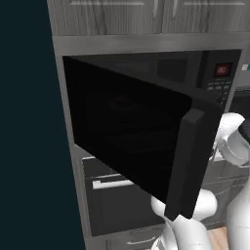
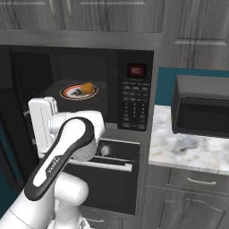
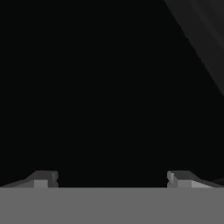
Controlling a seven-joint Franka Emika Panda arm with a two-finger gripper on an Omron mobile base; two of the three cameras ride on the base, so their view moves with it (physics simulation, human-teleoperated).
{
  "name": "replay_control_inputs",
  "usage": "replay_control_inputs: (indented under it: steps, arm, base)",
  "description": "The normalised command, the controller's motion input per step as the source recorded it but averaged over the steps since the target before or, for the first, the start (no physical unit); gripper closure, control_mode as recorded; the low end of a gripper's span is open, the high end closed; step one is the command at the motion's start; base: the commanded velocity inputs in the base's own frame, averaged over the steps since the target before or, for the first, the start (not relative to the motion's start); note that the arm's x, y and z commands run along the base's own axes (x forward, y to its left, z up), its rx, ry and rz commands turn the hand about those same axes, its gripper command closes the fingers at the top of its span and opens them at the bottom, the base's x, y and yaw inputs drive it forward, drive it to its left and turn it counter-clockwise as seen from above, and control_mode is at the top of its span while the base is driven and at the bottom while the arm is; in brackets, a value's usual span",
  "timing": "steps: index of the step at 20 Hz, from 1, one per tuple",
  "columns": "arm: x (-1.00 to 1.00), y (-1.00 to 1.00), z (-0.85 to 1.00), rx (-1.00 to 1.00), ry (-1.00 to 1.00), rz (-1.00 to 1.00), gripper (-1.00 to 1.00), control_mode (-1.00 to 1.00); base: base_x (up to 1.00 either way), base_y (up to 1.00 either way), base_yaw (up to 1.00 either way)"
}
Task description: Retrieve the reheated potato from the microwave, then place the potato, cheese, and condiment on the cutting board.
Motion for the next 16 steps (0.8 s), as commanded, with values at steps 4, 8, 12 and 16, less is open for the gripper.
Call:
replay_control_inputs:
  steps: [4,8,12,16]
  arm:
    - [-0.24,0.76,-0.11,0.12,0.0,0.03,-1.0,-1.0]
    - [-0.15,0.78,-0.12,0.13,0.0,0.0,-1.0,-1.0]
    - [-0.05,0.79,-0.15,0.11,0.0,0.03,-1.0,-1.0]
    - [0.0,0.76,-0.11,0.08,0.0,0.03,-1.0,-1.0]
  base:
    - [0.0,0.0,0.0]
    - [0.0,0.0,0.0]
    - [0.0,0.0,0.0]
    - [0.0,0.0,0.0]
